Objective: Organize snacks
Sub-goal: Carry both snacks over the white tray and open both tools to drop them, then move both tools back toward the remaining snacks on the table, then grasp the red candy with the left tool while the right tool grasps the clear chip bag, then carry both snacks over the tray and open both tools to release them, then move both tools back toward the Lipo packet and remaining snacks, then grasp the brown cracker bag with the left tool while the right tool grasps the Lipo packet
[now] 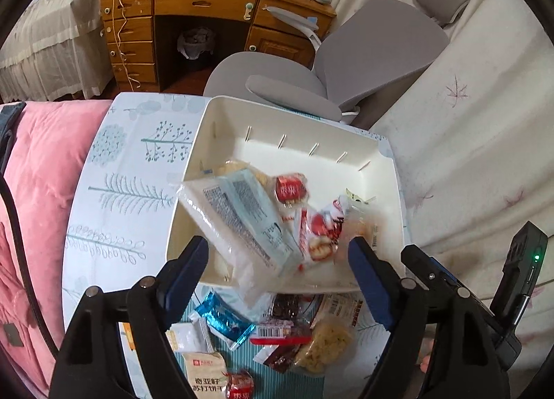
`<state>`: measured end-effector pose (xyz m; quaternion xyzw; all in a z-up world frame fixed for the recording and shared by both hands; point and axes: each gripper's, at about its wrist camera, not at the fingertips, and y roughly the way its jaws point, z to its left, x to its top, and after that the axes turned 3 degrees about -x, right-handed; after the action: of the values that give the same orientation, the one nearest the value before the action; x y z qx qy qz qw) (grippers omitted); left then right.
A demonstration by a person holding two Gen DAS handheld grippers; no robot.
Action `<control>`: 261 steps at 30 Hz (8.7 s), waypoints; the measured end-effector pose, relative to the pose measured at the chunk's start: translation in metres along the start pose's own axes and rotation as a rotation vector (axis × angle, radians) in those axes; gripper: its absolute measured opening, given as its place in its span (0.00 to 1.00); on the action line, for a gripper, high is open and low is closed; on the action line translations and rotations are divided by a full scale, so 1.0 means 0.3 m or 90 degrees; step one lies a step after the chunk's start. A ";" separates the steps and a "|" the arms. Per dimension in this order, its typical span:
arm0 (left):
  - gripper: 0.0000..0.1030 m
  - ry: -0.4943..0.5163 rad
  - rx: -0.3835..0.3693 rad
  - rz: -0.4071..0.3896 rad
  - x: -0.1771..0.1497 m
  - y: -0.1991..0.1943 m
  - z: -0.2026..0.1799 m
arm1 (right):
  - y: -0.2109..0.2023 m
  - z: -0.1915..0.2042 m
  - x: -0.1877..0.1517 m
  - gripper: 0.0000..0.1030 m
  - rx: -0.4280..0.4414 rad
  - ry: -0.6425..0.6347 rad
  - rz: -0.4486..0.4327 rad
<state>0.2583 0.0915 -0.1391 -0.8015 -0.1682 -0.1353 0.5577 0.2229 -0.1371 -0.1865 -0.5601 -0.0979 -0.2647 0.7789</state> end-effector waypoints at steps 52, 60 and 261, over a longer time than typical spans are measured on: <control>0.79 -0.018 0.016 0.235 -0.647 0.088 0.220 | 0.113 -0.097 -0.489 0.82 -0.031 0.198 0.246; 0.79 -0.075 0.054 0.288 -0.667 0.195 0.196 | 0.185 -0.102 -0.464 0.75 -0.014 0.175 0.309; 0.52 -0.163 0.227 0.105 -0.669 0.310 0.270 | 0.228 -0.090 -0.439 0.48 -0.001 -0.525 0.130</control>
<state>0.1179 0.1139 -0.3268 -0.7120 -0.1930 0.0452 0.6736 0.1441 -0.1064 -0.3114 -0.6267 -0.3454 0.0600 0.6959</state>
